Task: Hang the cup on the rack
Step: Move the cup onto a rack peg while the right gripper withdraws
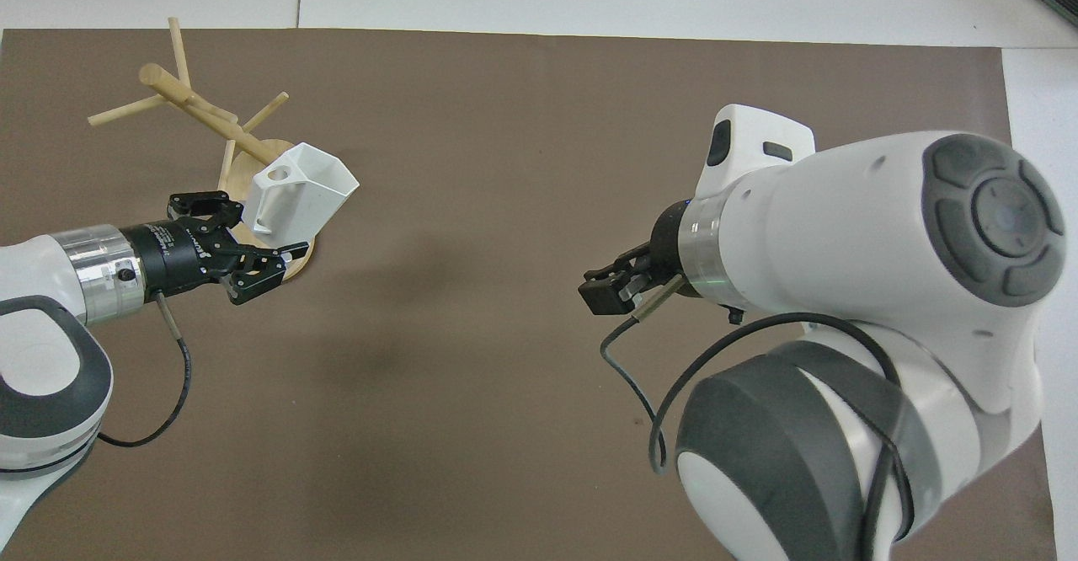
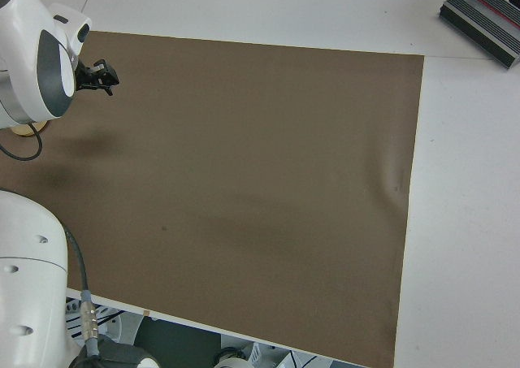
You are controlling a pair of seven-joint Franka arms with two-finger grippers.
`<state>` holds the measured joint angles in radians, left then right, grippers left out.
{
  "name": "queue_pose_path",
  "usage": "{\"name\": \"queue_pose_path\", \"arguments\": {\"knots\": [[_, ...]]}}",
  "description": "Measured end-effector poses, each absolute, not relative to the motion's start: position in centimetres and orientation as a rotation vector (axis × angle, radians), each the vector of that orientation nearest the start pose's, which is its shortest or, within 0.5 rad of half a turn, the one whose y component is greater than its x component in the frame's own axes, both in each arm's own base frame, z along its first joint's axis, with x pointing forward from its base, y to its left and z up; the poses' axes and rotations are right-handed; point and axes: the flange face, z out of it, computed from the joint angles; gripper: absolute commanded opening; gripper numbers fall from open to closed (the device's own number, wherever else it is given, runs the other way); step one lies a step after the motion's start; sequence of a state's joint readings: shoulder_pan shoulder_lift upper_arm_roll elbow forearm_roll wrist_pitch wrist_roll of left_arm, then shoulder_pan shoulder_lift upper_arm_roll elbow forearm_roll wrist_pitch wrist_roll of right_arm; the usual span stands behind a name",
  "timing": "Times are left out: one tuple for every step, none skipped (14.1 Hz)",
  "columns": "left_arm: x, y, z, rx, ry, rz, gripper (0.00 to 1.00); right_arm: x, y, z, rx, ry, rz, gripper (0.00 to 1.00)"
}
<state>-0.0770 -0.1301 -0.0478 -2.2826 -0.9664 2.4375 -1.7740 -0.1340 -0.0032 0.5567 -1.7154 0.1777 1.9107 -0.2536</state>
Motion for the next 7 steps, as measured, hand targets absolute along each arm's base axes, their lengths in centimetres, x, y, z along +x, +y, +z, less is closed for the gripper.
{"name": "queue_pose_path", "arguments": {"knots": [[51.9,-7.2,43.7,0.961,2.266,-0.533,0.0,52.7,24.0,59.0,-2.8,-0.951,-0.259,1.0],[52.0,-7.7,43.7,0.949,2.268,-0.518,0.0,52.9,23.0,59.1,-2.801,-0.975,-0.246,1.0],[52.1,-8.1,43.7,0.939,2.268,-0.503,0.0,53.1,22.0,59.2,-2.8,-0.995,-0.234,1.0],[52.2,-8.4,43.7,0.924,2.269,-0.489,0.0,53.3,20.9,59.4,-2.8,-1.018,-0.223,1.0],[52.3,-8.4,43.8,0.907,2.272,-0.478,0.0,53.5,19.9,59.7,-2.8,-1.042,-0.218,1.0],[52.5,-8.2,43.9,0.885,2.275,-0.465,0.0,53.7,18.6,60.0,-2.802,-1.075,-0.214,1.0],[52.7,-8.0,43.9,0.867,2.276,-0.451,0.0,54.0,17.6,60.2,-2.805,-1.104,-0.217,1.0]]}}
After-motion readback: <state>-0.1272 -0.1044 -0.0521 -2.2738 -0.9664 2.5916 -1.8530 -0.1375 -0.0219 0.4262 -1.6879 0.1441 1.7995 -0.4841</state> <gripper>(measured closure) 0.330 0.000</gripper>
